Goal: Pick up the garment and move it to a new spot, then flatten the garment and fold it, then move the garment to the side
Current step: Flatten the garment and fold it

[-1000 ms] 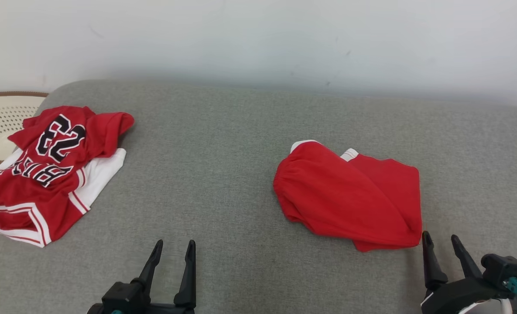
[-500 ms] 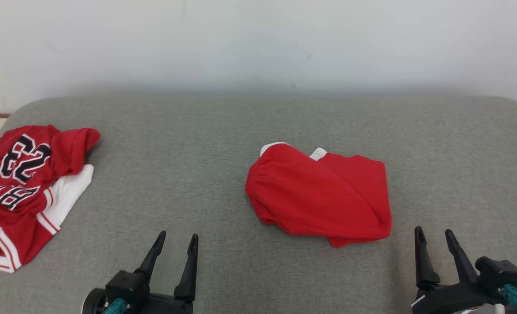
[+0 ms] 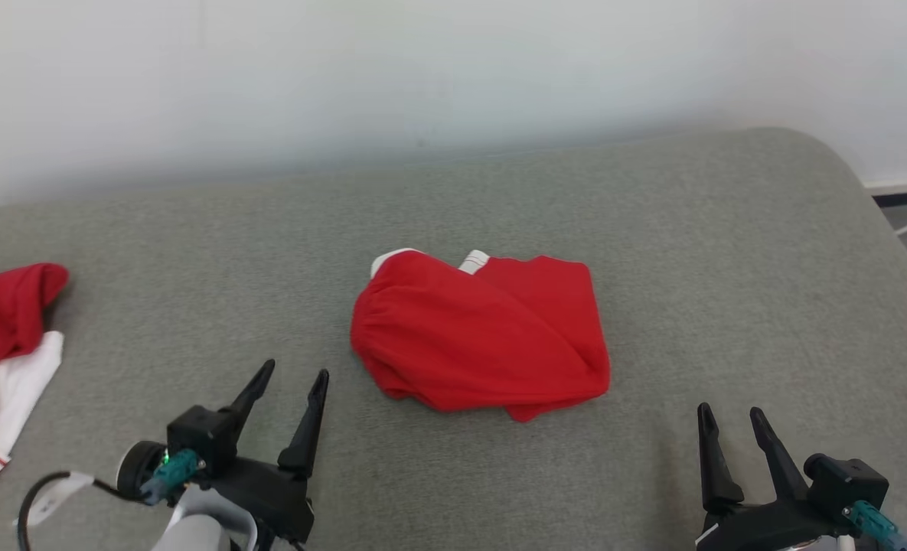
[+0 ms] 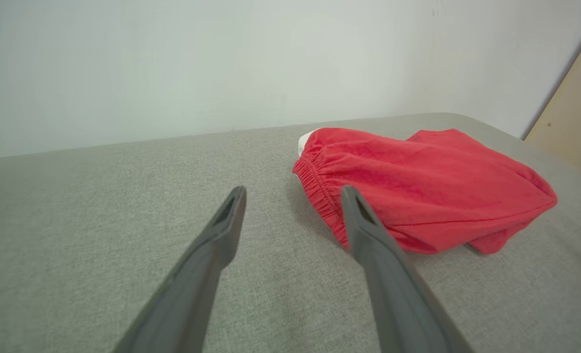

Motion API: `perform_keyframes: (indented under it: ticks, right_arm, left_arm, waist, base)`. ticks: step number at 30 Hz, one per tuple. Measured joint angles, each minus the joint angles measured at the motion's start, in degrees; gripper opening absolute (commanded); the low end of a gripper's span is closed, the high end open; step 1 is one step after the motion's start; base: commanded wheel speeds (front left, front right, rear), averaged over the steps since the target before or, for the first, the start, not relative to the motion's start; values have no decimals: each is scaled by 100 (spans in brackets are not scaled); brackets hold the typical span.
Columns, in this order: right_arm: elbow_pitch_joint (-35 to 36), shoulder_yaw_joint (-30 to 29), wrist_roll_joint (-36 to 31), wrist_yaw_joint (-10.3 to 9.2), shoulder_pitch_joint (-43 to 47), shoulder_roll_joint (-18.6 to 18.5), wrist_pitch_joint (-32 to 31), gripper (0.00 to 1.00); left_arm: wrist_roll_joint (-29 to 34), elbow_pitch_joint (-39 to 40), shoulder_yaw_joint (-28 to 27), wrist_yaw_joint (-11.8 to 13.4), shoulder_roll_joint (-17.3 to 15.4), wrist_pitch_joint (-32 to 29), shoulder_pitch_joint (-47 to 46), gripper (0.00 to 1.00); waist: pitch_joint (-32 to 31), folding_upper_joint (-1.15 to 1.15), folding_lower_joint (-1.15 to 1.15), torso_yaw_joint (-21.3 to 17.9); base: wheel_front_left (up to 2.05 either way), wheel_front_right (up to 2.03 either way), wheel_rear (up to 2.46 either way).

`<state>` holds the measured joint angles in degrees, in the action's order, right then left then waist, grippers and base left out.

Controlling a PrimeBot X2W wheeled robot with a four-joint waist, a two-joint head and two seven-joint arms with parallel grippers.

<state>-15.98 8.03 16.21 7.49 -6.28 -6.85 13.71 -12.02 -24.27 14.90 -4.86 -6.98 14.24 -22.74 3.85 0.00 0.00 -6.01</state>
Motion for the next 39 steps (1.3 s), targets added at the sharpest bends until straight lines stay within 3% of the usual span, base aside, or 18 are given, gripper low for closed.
perform_keyframes:
  ticks: [12, 28, 34, 35, 37, 39]
  right_arm:
    - [-211, 148, 93, 0, -144, 7, 27, 100]
    - [-345, 226, 148, 0, -299, 76, 94, 100]
    - [-385, 271, 165, 0, -383, 86, 103, 100]
    - [-394, 272, 167, 0, -383, 86, 104, 100]
    - [-408, 271, 167, 0, -384, 87, 111, 100]
    - [-420, 250, 167, 0, -386, 87, 113, 100]
  left_arm:
    - [-263, -1614, 158, -167, 34, -9, -993, 100]
    - [-553, -3189, 483, -255, 31, 38, -1956, 100]
    - [-754, -3448, 928, -255, 82, -15, -2248, 100]
    - [-786, -3477, 1005, -259, 85, -18, -2284, 90]
    - [-955, -3507, 1168, -259, 81, -66, -2341, 5]
    - [-1006, -3524, 1244, -259, 57, -49, -2404, 0]
  waist:
    - [139, 0, 0, -637]
    - [454, 0, 0, -987]
    - [538, 0, 0, -1080]
    - [548, 1, 0, -1095]
    - [564, 0, 1, -1121]
    - [575, 0, 1, -1138]
  base:
    - [0, 0, 0]
    - [0, 0, 0]
    - [0, 0, 0]
    - [0, 0, 0]
    - [0, 0, 0]
    - [0, 0, 0]
